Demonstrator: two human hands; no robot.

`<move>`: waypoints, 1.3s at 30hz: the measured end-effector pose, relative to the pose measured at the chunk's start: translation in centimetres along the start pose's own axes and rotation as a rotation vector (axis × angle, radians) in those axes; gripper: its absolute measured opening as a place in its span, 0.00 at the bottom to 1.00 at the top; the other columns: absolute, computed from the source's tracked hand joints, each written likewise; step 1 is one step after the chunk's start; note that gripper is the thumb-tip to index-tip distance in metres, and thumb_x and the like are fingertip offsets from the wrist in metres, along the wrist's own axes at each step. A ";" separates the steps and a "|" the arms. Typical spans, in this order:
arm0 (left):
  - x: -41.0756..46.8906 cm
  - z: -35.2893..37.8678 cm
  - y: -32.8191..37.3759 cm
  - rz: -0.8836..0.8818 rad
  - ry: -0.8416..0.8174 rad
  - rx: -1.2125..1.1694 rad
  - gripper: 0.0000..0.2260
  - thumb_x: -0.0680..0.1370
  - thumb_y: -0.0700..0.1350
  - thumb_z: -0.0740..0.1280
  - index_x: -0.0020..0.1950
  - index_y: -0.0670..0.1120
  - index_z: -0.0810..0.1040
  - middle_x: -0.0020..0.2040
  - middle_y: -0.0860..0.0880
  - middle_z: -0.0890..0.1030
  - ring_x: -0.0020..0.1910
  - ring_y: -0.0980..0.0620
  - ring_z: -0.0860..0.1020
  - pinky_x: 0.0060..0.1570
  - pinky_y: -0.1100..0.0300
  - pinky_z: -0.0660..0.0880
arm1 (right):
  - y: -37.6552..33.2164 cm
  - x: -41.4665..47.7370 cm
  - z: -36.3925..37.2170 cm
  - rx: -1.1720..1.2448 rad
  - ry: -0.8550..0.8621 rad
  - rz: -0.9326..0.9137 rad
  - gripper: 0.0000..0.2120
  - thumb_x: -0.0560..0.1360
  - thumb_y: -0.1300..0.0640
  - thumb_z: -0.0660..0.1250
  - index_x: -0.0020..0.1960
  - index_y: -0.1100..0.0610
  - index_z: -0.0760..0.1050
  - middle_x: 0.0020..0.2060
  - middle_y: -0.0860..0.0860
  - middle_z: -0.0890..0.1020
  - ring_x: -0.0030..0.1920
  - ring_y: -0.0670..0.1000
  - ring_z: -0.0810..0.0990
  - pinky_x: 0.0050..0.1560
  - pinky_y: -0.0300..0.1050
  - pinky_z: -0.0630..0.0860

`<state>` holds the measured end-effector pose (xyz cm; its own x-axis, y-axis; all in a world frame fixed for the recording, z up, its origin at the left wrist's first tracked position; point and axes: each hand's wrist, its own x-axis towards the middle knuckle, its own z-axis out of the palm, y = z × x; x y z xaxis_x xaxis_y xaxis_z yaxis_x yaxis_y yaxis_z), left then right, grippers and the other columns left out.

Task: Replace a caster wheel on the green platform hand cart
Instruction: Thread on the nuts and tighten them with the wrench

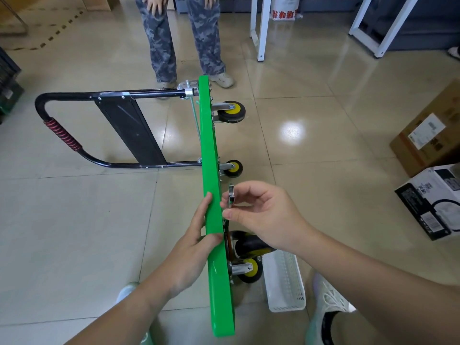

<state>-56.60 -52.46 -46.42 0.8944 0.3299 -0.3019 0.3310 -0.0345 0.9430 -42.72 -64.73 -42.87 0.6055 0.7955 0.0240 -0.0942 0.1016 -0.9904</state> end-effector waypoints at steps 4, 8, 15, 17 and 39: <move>0.0 0.0 0.1 -0.017 0.009 0.013 0.34 0.84 0.42 0.62 0.74 0.78 0.52 0.74 0.63 0.67 0.56 0.54 0.82 0.58 0.57 0.80 | 0.0 -0.3 0.3 0.009 -0.005 -0.013 0.19 0.69 0.74 0.74 0.46 0.51 0.83 0.45 0.52 0.85 0.49 0.51 0.84 0.56 0.47 0.81; -0.1 0.2 0.4 -0.021 0.010 0.010 0.33 0.76 0.52 0.63 0.70 0.83 0.53 0.75 0.56 0.70 0.56 0.49 0.83 0.60 0.48 0.80 | -0.3 -0.1 0.1 -0.007 0.014 -0.009 0.14 0.69 0.77 0.73 0.49 0.62 0.81 0.44 0.56 0.84 0.47 0.51 0.84 0.54 0.46 0.82; -0.1 0.2 -0.1 -0.016 0.013 0.000 0.34 0.75 0.52 0.63 0.71 0.83 0.54 0.74 0.57 0.71 0.56 0.50 0.83 0.62 0.45 0.79 | -0.8 -0.2 0.3 -0.015 0.004 -0.017 0.16 0.69 0.76 0.73 0.47 0.57 0.82 0.42 0.51 0.86 0.46 0.49 0.85 0.53 0.44 0.82; -0.1 0.2 -0.1 -0.006 0.015 -0.010 0.34 0.75 0.51 0.63 0.72 0.82 0.54 0.75 0.62 0.69 0.57 0.54 0.83 0.63 0.47 0.78 | -0.5 -0.5 0.6 -0.006 0.003 -0.020 0.20 0.69 0.76 0.73 0.45 0.51 0.84 0.42 0.50 0.87 0.47 0.49 0.85 0.54 0.44 0.82; -0.3 0.1 -0.1 -0.032 0.023 0.014 0.33 0.83 0.46 0.61 0.71 0.82 0.53 0.75 0.55 0.71 0.55 0.49 0.84 0.61 0.44 0.79 | -0.3 -0.7 0.8 -0.050 0.019 -0.057 0.19 0.69 0.75 0.74 0.46 0.51 0.82 0.43 0.50 0.87 0.47 0.50 0.86 0.54 0.45 0.82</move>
<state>-56.88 -52.66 -46.40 0.8762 0.3526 -0.3287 0.3640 -0.0370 0.9307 -43.75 -64.79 -42.49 0.6238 0.7776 0.0788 -0.0198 0.1166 -0.9930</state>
